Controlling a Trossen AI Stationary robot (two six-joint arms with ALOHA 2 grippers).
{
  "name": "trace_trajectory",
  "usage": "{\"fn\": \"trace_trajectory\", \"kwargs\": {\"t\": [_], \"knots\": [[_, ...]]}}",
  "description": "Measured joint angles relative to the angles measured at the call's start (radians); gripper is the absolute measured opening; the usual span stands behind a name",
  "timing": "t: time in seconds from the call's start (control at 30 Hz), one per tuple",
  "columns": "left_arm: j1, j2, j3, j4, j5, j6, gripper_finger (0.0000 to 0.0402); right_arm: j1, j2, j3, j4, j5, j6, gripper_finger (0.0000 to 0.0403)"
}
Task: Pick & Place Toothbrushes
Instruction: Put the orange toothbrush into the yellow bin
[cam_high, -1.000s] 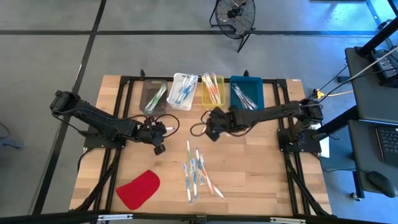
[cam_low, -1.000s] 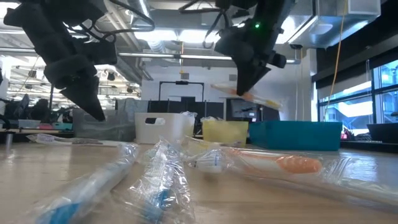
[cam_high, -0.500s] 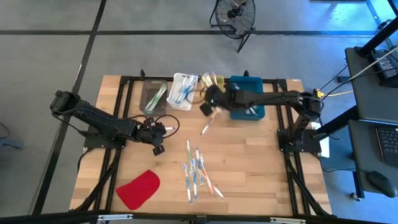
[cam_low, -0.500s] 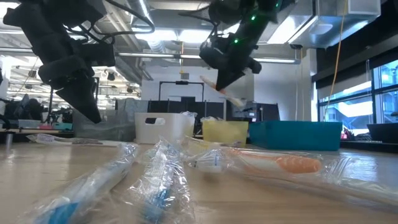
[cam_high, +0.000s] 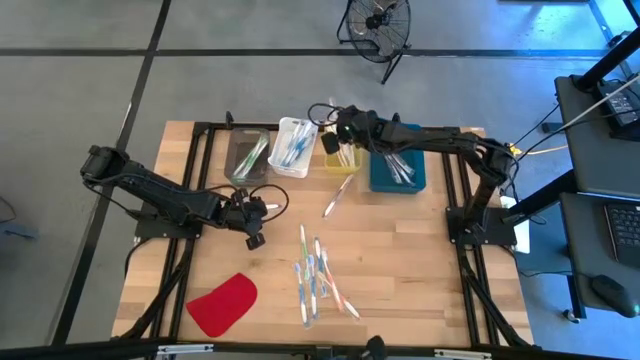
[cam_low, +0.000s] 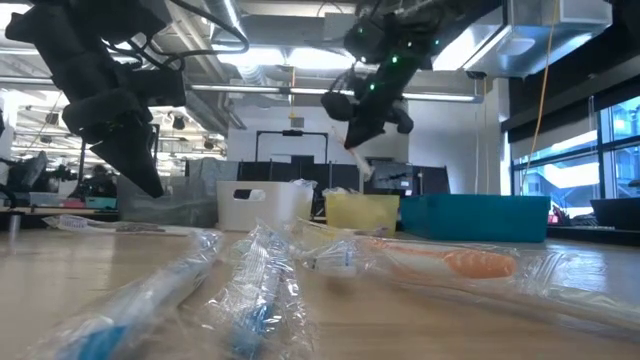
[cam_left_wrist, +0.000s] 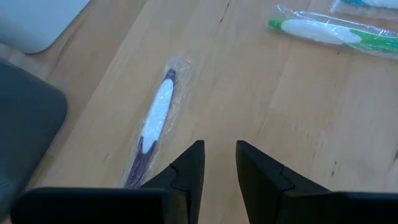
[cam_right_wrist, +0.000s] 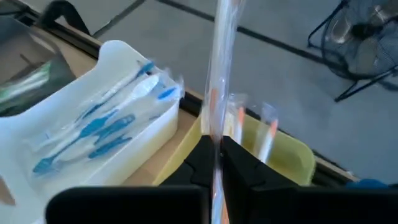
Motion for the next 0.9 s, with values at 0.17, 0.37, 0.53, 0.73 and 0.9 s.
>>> {"fn": "trace_trajectory", "kwargs": {"t": [0.17, 0.37, 0.53, 0.73, 0.9], "knots": [[0.0, 0.0, 0.0, 0.003, 0.0, -0.001, 0.0102, -0.046, 0.064, 0.0, 0.011, -0.071, 0.023, 0.0018], [0.0, 0.0, 0.0, 0.001, -0.003, -0.053, 0.0145, -0.068, 0.115, -0.001, 0.008, -0.117, 0.049, 0.0017], [0.0, 0.0, 0.0, -0.001, -0.008, -0.056, 0.0191, -0.086, 0.132, -0.002, -0.013, -0.173, 0.052, 0.002], [0.0, 0.0, 0.0, -0.001, -0.008, -0.056, 0.0232, -0.103, 0.132, -0.002, -0.043, -0.233, 0.044, 0.0018], [0.0, 0.001, 0.0, -0.001, -0.007, -0.039, 0.0238, -0.105, 0.152, -0.002, -0.063, -0.247, 0.033, 0.0026]]}}
